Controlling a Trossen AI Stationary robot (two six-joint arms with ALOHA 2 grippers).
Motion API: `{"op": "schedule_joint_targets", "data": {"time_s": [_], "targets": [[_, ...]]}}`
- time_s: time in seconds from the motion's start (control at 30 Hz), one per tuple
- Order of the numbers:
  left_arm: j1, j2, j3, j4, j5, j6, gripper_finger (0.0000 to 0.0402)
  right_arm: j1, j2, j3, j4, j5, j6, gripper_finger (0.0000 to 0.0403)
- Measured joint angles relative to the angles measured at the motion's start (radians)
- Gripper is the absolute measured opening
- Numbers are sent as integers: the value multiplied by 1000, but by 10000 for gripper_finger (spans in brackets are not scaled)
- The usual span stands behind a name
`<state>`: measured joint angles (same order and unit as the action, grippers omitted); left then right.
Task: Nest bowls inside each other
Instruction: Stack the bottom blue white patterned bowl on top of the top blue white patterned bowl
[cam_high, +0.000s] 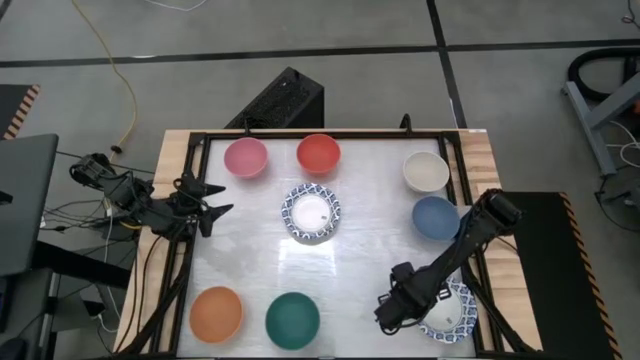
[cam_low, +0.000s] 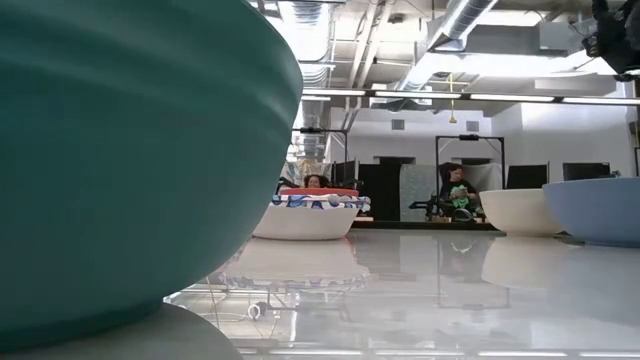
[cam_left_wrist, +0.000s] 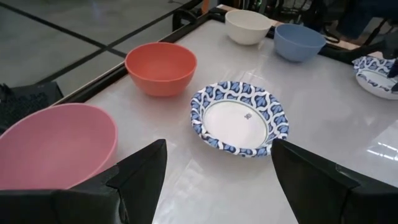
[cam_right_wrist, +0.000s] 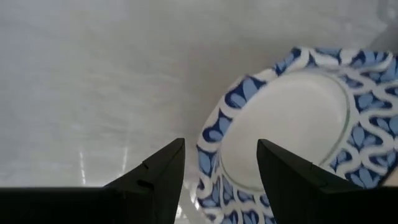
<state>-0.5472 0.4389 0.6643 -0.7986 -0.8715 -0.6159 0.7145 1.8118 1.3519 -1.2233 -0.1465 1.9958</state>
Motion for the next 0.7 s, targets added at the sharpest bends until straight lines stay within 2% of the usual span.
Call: {"op": "schedule_joint_targets", "data": {"time_s": [0.1,0.3,0.47,0.7], "targets": [[0,0,0,1,0,1,279,13,36,0,5,11,-39,219],[0,0,0,4,0,0,279,11,134,-1,8,-95,-146,219],[0,0,0,4,1,-15,279,3,189,17,5,-113,-192,218],[0,0,0,4,1,-24,279,-2,203,50,-9,-112,-227,180]]}}
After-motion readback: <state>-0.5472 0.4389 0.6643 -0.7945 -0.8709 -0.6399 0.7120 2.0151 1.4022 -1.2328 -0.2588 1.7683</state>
